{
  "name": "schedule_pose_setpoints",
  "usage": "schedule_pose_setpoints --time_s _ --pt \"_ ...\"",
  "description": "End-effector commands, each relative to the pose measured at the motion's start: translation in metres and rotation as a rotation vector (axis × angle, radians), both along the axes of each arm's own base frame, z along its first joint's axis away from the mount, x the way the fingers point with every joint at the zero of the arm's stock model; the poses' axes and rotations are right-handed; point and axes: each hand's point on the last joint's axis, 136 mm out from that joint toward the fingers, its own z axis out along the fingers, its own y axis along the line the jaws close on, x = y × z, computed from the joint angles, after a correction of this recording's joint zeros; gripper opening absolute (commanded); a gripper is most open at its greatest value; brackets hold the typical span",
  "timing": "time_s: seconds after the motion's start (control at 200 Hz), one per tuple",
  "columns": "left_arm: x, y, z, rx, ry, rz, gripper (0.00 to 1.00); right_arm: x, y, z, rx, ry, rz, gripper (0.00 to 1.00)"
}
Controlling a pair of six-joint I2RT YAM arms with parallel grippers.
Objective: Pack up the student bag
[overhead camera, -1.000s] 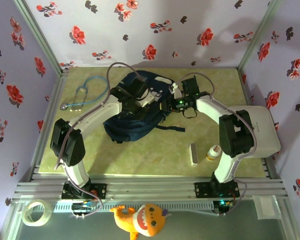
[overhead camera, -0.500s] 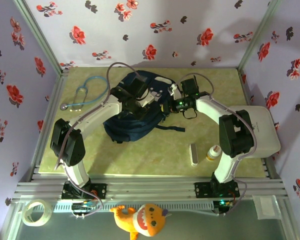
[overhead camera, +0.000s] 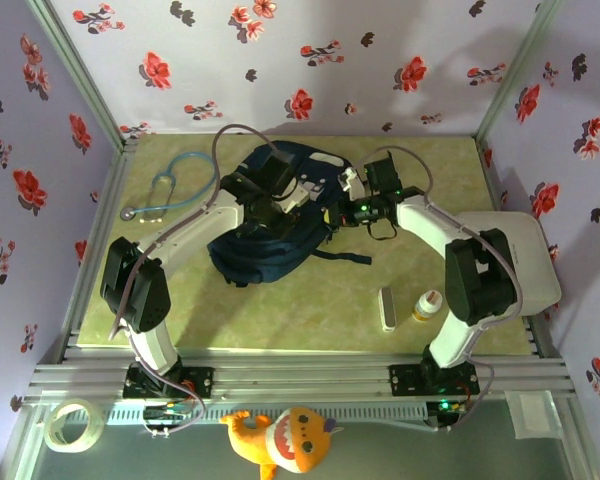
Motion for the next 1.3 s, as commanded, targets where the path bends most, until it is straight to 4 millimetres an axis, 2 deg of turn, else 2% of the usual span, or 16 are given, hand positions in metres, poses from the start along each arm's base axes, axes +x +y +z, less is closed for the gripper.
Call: schedule_pose_setpoints --time_s 0.0,0.245,0.36,0.445,0.56,0.745,1.005,1.17,1.275,1.295 --pt "0.020 -0.015 0.025 -0.125 -0.074 0.058 0.00 -0.017 0.011 0.014 0.016 -0.047 0.043 0.00" --pt "0.029 -0.031 0.023 -0.217 -0.054 0.116 0.00 -0.059 0.054 0.023 0.130 -0.038 0.133 0.00" --pt "0.034 -0.034 0.023 -0.236 -0.048 0.132 0.00 -0.078 0.067 0.023 0.164 -0.043 0.164 0.00" --pt "0.037 -0.043 0.030 -0.301 -0.025 0.145 0.00 -0.086 0.073 0.026 0.191 -0.062 0.175 0.00" --pt "0.042 -0.053 0.039 -0.367 -0.022 0.155 0.00 -0.086 0.075 0.034 0.234 -0.086 0.158 0.00" --pt "0.046 -0.059 0.038 -0.388 -0.004 0.170 0.00 -0.088 0.074 0.044 0.246 -0.116 0.156 0.00" --pt "0.051 -0.068 0.041 -0.425 0.010 0.181 0.00 -0.096 0.080 0.028 0.181 -0.115 0.170 0.00" --pt "0.053 -0.074 0.047 -0.467 0.030 0.187 0.00 -0.087 0.077 0.018 0.148 -0.121 0.115 0.00" --pt "0.055 -0.074 0.051 -0.499 0.039 0.195 0.00 -0.082 0.072 0.021 0.144 -0.136 0.070 0.00" --pt "0.055 -0.073 0.052 -0.501 0.039 0.197 0.00 -0.081 0.070 0.025 0.151 -0.141 0.058 0.04"
